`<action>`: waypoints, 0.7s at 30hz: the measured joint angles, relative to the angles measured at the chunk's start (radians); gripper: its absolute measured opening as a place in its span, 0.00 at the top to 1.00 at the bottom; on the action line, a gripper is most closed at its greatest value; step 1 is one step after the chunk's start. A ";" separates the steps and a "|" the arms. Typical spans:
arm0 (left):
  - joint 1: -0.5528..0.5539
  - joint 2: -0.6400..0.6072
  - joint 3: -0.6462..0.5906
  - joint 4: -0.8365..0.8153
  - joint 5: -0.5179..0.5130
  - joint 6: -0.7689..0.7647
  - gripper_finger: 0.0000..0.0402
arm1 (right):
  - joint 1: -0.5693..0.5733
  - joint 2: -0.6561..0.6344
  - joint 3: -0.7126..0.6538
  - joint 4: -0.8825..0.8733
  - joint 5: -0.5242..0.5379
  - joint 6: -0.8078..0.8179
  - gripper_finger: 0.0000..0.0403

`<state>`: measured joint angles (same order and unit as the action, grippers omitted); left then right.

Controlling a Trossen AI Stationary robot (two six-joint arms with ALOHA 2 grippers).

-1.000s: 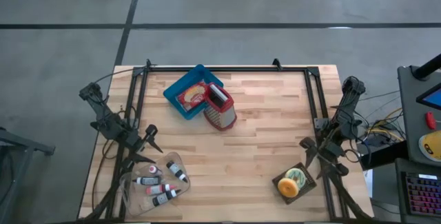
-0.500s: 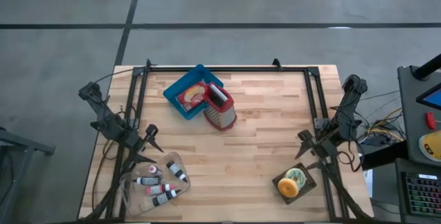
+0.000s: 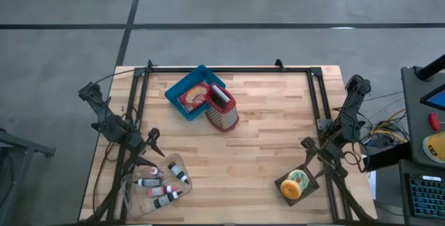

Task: Pick & Place Food Item
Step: Return to Home Position

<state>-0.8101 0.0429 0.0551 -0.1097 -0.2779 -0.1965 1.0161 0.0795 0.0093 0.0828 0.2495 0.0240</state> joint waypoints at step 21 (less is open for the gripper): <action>0.102 0.010 -0.038 0.115 0.002 0.195 0.45 | -0.296 0.038 0.000 0.003 0.005 -0.084 0.42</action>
<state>-0.7083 0.0532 0.0176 0.0049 -0.2764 -0.0012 0.7205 0.1174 0.0093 0.0861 0.2545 -0.0597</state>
